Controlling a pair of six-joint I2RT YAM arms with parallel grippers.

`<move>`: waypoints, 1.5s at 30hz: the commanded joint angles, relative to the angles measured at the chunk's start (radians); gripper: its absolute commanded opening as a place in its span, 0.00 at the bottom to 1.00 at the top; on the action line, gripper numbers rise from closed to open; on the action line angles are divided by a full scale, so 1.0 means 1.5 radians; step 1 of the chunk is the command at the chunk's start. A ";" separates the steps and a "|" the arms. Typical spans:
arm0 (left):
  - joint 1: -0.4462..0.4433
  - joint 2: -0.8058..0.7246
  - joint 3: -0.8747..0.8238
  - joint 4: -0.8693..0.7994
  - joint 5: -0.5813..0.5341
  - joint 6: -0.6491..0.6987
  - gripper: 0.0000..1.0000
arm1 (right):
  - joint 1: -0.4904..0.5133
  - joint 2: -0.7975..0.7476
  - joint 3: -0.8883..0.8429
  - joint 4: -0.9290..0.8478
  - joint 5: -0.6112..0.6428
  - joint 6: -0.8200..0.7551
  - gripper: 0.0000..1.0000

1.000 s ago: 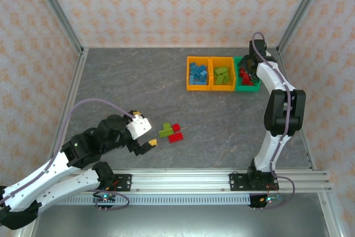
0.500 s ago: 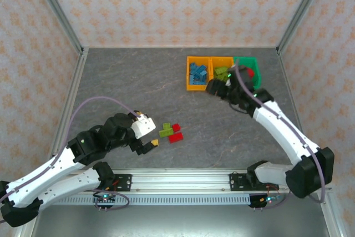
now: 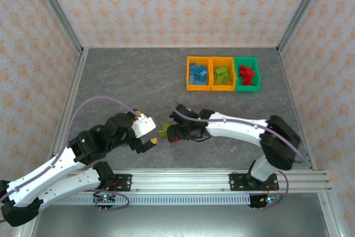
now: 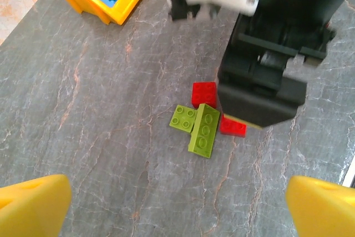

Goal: Sort the legos into containers by color

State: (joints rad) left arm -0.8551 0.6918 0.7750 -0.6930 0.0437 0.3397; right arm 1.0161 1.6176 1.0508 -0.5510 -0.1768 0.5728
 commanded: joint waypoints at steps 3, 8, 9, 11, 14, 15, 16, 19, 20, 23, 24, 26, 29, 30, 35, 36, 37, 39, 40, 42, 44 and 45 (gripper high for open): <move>0.002 -0.004 0.002 -0.017 -0.021 0.008 1.00 | 0.010 0.105 0.069 0.011 0.035 -0.020 0.89; 0.002 -0.002 0.000 -0.016 -0.018 0.009 1.00 | 0.024 0.171 0.098 0.009 0.041 -0.019 0.78; 0.002 -0.002 -0.001 -0.016 -0.016 0.009 1.00 | 0.024 0.177 0.097 0.009 0.043 -0.015 0.74; 0.002 -0.001 0.001 -0.016 -0.016 0.008 1.00 | 0.023 0.182 0.094 0.003 0.058 -0.012 0.64; 0.002 0.000 0.001 -0.017 -0.015 0.009 1.00 | 0.024 0.169 0.085 -0.009 0.081 -0.005 0.52; 0.002 0.000 0.001 -0.017 -0.015 0.008 1.00 | 0.024 0.155 0.078 -0.008 0.087 -0.002 0.49; 0.002 0.000 0.001 -0.017 -0.015 0.009 1.00 | 0.024 0.138 0.070 -0.006 0.094 0.001 0.48; 0.002 -0.001 0.001 -0.016 -0.014 0.008 1.00 | 0.024 0.066 0.034 0.010 0.128 0.016 0.47; 0.002 -0.001 0.002 -0.016 -0.014 0.008 1.00 | 0.023 0.035 0.024 0.012 0.141 0.022 0.47; 0.002 -0.002 0.002 -0.016 -0.013 0.008 1.00 | -0.002 -0.047 0.000 0.004 0.180 0.029 0.46; 0.001 -0.003 0.002 -0.016 -0.012 0.008 1.00 | -0.021 -0.077 -0.008 0.002 0.188 0.029 0.46; 0.002 -0.004 0.003 -0.016 -0.011 0.007 1.00 | -0.067 -0.132 -0.023 0.003 0.208 0.016 0.46; 0.002 -0.005 0.003 -0.014 -0.006 0.004 1.00 | -0.177 -0.193 -0.021 0.001 0.221 -0.023 0.46; 0.002 -0.005 0.004 -0.013 -0.003 0.003 1.00 | -0.224 -0.205 -0.018 0.006 0.216 -0.038 0.46; 0.001 -0.005 0.004 -0.014 0.001 -0.001 1.00 | -0.457 -0.164 0.040 0.050 0.165 -0.104 0.46; 0.002 -0.005 0.002 -0.014 0.002 -0.001 1.00 | -0.500 -0.133 0.064 0.051 0.155 -0.112 0.46; 0.001 -0.005 0.003 -0.014 0.002 -0.002 1.00 | -0.531 -0.104 0.085 0.051 0.145 -0.116 0.46; 0.002 -0.006 0.002 -0.013 0.003 -0.003 1.00 | -0.599 -0.036 0.138 0.054 0.117 -0.115 0.45; 0.002 -0.006 0.002 -0.012 0.003 -0.003 1.00 | -0.618 -0.007 0.162 0.056 0.109 -0.116 0.45; 0.002 -0.006 0.001 -0.012 0.004 -0.003 1.00 | -0.647 0.065 0.223 0.054 0.101 -0.120 0.45; 0.002 -0.006 0.001 -0.012 0.004 -0.003 1.00 | -0.660 0.135 0.292 0.030 0.094 -0.132 0.46; 0.002 -0.006 0.002 -0.012 0.004 -0.003 1.00 | -0.664 0.169 0.337 0.011 0.096 -0.136 0.48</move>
State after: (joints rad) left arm -0.8551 0.6918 0.7750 -0.6930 0.0444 0.3412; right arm 0.0257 1.7813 1.4380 -0.4854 -0.0025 0.4107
